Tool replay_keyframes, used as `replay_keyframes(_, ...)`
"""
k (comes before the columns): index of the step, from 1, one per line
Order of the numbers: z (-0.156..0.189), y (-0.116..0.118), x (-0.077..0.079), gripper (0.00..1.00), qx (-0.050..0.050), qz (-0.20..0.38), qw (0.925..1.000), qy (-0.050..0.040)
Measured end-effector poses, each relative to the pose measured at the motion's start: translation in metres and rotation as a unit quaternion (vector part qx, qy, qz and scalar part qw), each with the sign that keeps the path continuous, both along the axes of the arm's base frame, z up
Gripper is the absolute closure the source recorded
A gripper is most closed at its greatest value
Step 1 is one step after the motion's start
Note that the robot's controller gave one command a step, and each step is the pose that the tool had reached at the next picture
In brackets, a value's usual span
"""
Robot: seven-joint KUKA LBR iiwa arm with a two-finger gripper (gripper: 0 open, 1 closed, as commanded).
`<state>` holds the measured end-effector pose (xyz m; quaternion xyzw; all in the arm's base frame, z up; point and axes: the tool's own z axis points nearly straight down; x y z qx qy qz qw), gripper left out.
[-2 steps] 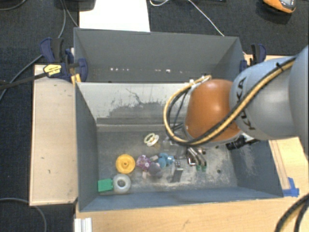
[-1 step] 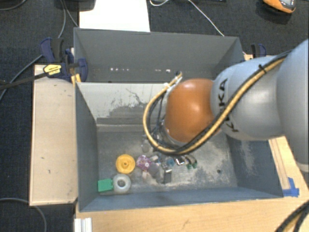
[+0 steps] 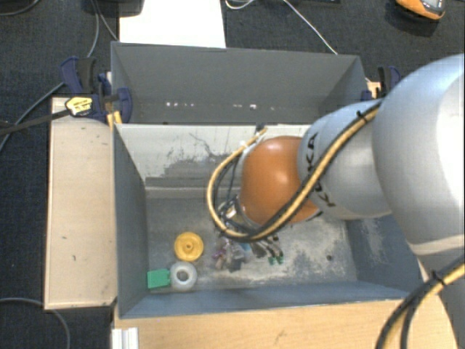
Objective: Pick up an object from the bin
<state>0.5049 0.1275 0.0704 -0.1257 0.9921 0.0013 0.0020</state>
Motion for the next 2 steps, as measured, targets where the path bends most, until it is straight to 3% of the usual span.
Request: replay_keyframes(2,0.0013,-0.0011,0.0011,1.0,0.0,0.001,1.0,0.001)
